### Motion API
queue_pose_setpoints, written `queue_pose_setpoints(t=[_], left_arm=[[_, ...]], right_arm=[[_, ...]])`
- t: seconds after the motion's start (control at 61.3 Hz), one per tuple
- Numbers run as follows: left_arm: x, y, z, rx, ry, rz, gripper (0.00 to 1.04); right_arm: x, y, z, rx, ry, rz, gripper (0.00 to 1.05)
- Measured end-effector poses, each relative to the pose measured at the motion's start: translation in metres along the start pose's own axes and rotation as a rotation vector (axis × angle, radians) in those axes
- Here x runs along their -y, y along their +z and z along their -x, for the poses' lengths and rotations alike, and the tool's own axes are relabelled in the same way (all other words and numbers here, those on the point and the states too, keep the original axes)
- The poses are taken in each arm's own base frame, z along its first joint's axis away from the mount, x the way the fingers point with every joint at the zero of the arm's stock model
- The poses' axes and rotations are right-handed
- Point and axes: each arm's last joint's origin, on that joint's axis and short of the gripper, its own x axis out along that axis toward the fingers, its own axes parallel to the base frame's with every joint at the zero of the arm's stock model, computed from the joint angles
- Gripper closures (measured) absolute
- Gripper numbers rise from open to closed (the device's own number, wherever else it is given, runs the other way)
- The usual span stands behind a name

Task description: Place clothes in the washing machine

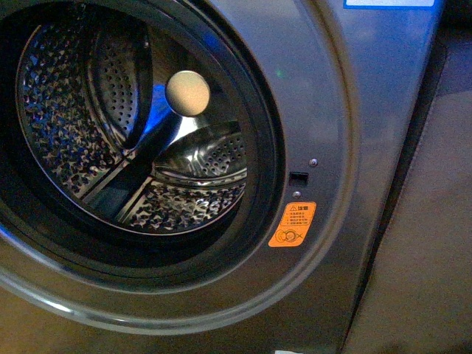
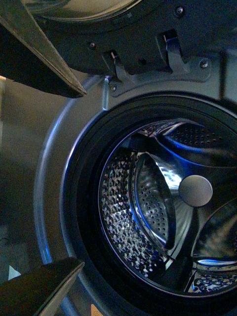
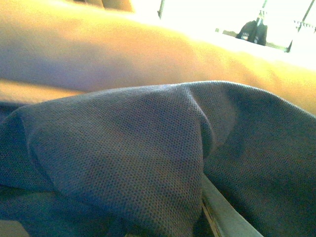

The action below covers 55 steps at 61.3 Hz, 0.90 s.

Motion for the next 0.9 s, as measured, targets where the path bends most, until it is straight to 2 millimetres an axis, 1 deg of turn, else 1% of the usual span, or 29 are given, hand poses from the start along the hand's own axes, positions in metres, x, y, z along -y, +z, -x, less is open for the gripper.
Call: queue_pose_setpoints(t=[0.082,0.114,0.131,0.163,0.18,0.212,0.261,0.31,0.359,0.441,0.457,0.588,0.653,0.686,0.734,0.816,0.898], left_arm=[[0.000,0.000,0.000,0.000,0.000,0.000,0.07],[0.000,0.000,0.000,0.000,0.000,0.000,0.07],[0.000,0.000,0.000,0.000,0.000,0.000,0.07],[0.000,0.000,0.000,0.000,0.000,0.000,0.07],[0.000,0.000,0.000,0.000,0.000,0.000,0.07],[0.000,0.000,0.000,0.000,0.000,0.000,0.07],[0.000,0.000,0.000,0.000,0.000,0.000,0.07],[0.000,0.000,0.000,0.000,0.000,0.000,0.07],[0.000,0.000,0.000,0.000,0.000,0.000,0.07],[0.000,0.000,0.000,0.000,0.000,0.000,0.07],[0.000,0.000,0.000,0.000,0.000,0.000,0.07],[0.000,0.000,0.000,0.000,0.000,0.000,0.07],[0.000,0.000,0.000,0.000,0.000,0.000,0.07],[0.000,0.000,0.000,0.000,0.000,0.000,0.07],[0.000,0.000,0.000,0.000,0.000,0.000,0.07],[0.000,0.000,0.000,0.000,0.000,0.000,0.07],[0.000,0.000,0.000,0.000,0.000,0.000,0.07]], right_arm=[[-0.010,0.029,-0.011,0.047,0.057,-0.030,0.99],[-0.017,0.047,-0.018,0.073,0.084,-0.043,0.99],[-0.019,0.051,-0.019,0.079,0.090,-0.045,0.99],[-0.028,0.068,-0.026,0.107,0.114,-0.052,0.99],[-0.030,0.073,-0.027,0.115,0.120,-0.052,0.99],[-0.041,0.090,-0.033,0.141,0.146,-0.056,0.99],[-0.053,0.106,-0.039,0.163,0.176,-0.067,0.99],[-0.072,0.128,-0.049,0.188,0.218,-0.093,0.99],[-0.083,0.142,-0.055,0.202,0.243,-0.108,0.99],[-0.111,0.168,-0.069,0.218,0.289,-0.151,0.99],[-0.114,0.171,-0.070,0.218,0.295,-0.156,0.99],[-0.159,0.204,-0.084,0.223,0.378,-0.208,0.99],[-0.178,0.216,-0.086,0.226,0.414,-0.221,0.99],[-0.191,0.223,-0.088,0.227,0.443,-0.227,0.99],[-0.204,0.229,-0.089,0.230,0.458,-0.226,0.99],[-0.240,0.244,-0.091,0.244,0.515,-0.237,0.99],[-0.258,0.248,-0.091,0.250,0.576,-0.245,0.99]])
